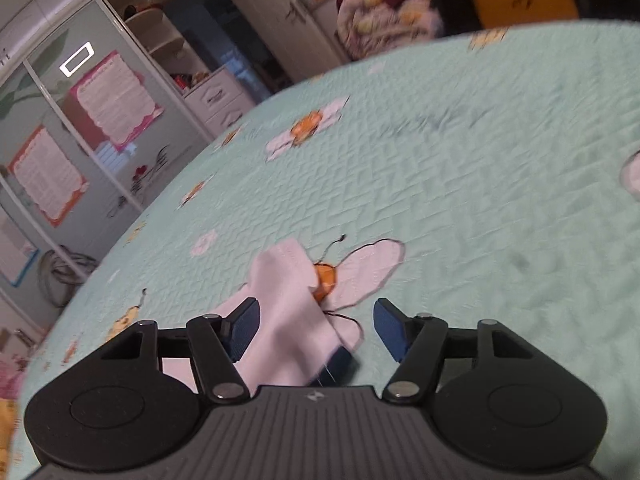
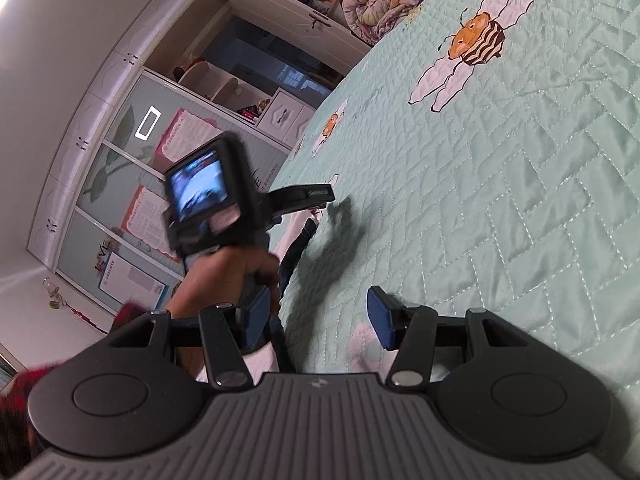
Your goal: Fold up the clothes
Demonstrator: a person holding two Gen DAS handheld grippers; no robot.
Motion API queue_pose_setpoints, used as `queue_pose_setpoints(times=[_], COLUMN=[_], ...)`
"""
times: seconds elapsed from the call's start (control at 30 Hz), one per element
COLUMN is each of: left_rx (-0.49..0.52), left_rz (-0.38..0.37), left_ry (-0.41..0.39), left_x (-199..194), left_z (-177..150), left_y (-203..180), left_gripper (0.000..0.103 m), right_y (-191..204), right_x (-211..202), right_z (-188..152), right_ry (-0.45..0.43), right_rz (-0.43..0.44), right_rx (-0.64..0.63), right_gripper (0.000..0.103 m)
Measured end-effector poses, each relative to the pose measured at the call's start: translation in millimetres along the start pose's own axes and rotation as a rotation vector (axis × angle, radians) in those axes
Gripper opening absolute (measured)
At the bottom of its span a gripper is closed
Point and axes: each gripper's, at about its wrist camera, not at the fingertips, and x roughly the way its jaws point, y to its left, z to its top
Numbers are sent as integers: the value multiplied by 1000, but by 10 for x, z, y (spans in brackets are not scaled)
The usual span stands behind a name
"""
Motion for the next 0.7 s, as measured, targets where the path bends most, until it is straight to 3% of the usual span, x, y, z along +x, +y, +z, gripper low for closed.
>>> queue_pose_setpoints(times=[0.17,0.3,0.33,0.43,0.57,0.7], left_rx=[61,40,-13,-173,-255,-413], left_rz=[76,116,106,43,-52,-186], left_ry=[90,158,170,213,175,99], left_x=[200,289,291,325,222,-3], left_z=[66,112,100,45,-32,-47], left_y=[3,78,130,292,492,975], left_gripper=[68,70,67,9,4,4], right_y=[-5,-7,-4,8,29,106], right_x=[-4,-4,-7,-15,-26,-6], right_z=[7,11,7,-6,-25,-39], right_ry=[11,19,20,20,20,39], right_rz=[7,8,7,3,-7,-34], right_rx=[8,6,5,-2,-19,-63], right_gripper=[54,54,54,54,54,54])
